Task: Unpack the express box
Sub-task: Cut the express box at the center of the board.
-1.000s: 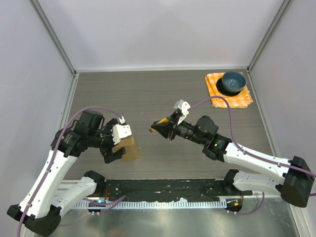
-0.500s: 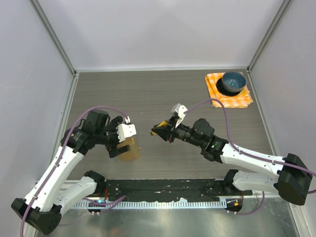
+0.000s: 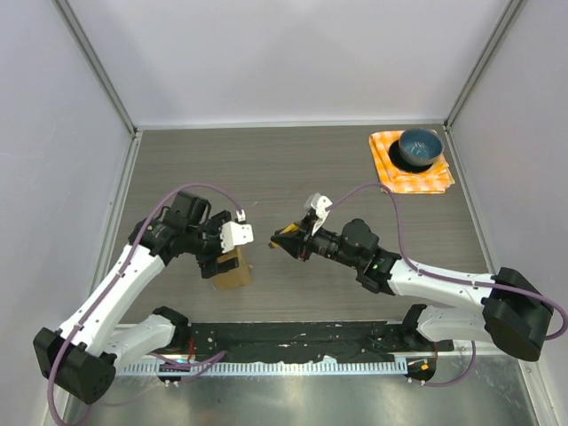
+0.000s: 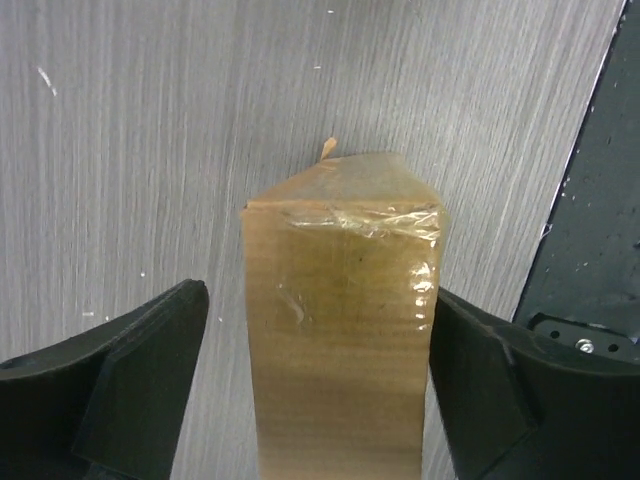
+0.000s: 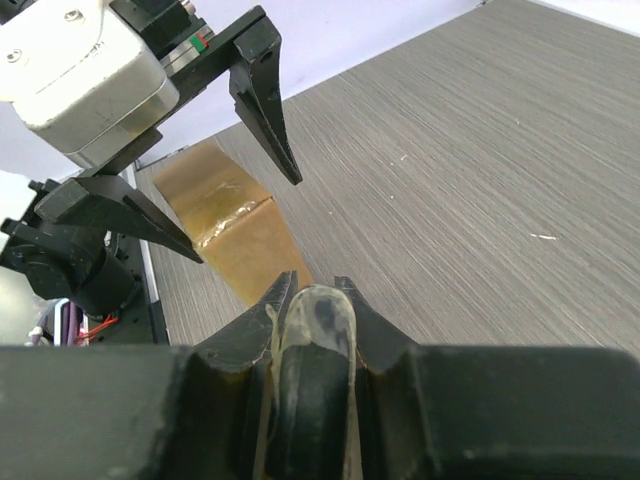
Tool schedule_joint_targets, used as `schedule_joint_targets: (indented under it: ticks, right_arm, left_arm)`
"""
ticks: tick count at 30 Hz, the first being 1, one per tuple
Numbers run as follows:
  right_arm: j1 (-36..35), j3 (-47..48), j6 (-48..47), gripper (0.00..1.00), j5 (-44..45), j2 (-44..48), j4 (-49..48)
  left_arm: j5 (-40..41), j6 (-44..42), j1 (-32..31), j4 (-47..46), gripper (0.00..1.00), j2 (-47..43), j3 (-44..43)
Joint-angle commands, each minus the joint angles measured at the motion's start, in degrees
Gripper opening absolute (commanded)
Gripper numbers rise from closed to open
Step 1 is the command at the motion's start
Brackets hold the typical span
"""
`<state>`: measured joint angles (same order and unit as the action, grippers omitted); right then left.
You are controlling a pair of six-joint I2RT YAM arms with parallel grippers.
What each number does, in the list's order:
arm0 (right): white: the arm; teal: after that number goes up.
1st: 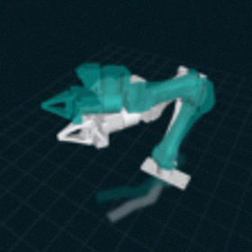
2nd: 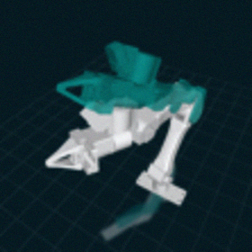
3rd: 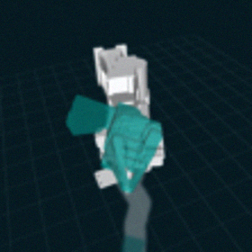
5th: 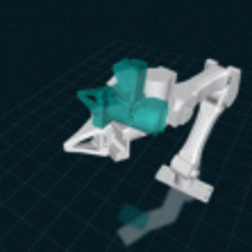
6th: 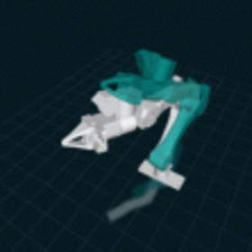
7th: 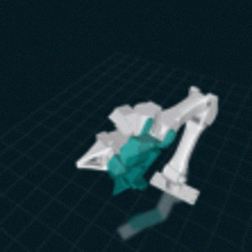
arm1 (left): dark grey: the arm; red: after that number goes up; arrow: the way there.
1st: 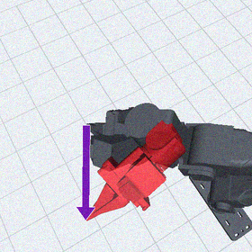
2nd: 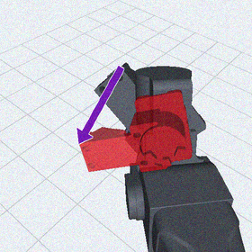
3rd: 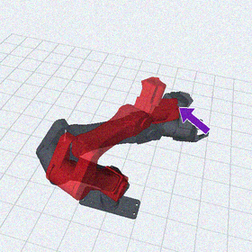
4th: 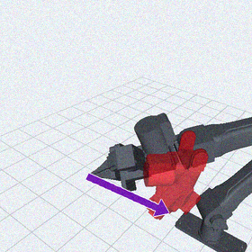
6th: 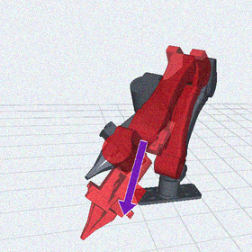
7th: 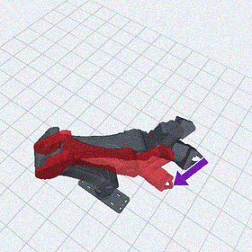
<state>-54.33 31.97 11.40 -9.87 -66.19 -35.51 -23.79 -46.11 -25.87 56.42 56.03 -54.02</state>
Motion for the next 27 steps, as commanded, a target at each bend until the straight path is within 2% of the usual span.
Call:
schedule_joint_targets:
  ticks: [1,3,5,7,8,10,11,14,22,27]
  right_arm:
    - [-1.48,-1.55,-2.07,0.01,3.43,-1.39,-8.78]
    - [-2.88,-2.17,-3.83,0.01,6.34,-1.74,-11.94]
    - [-6.22,-2.26,-8.22,0.01,12.74,-2.88,-13.27]
    - [-10.08,-2.00,-13.04,0.01,19.23,-4.29,-14.32]
    - [-13.58,-2.08,-17.77,0.01,25.19,-6.12,-16.94]
    - [-16.50,-2.87,-20.79,0.01,29.98,-8.15,-20.90]
    - [-18.17,-3.31,-21.76,0.01,32.95,-10.16,-25.97]
    - [-20.45,-4.81,-22.73,0.01,35.69,-13.07,-36.34]
    - [-25.04,-2.88,-30.38,0.01,44.14,-26.95,-59.75]
    - [-25.92,0.99,-31.87,0.01,42.91,-30.75,-60.29]
  left_arm:
    - [-2.66,-0.14,-0.15,1.23,0.82,2.15,-0.38]
    - [-2.05,2.76,-0.06,1.06,0.70,4.25,-1.00]
    - [-2.83,7.93,1.08,2.63,0.68,6.54,-3.80]
    - [-6.42,10.85,4.48,4.56,0.61,11.00,-6.96]
    - [-7.75,13.13,5.64,6.14,0.55,12.42,-7.76]
    - [-10.47,14.02,9.25,7.90,0.51,15.23,-8.64]
    - [-12.31,14.72,9.95,8.70,0.47,15.68,-8.56]
    - [-12.60,14.91,11.19,7.83,0.40,16.13,-6.63]
    - [-14.00,13.24,12.16,6.07,0.36,15.69,-3.64]
    - [-13.91,12.10,12.24,6.15,0.35,16.22,-2.41]
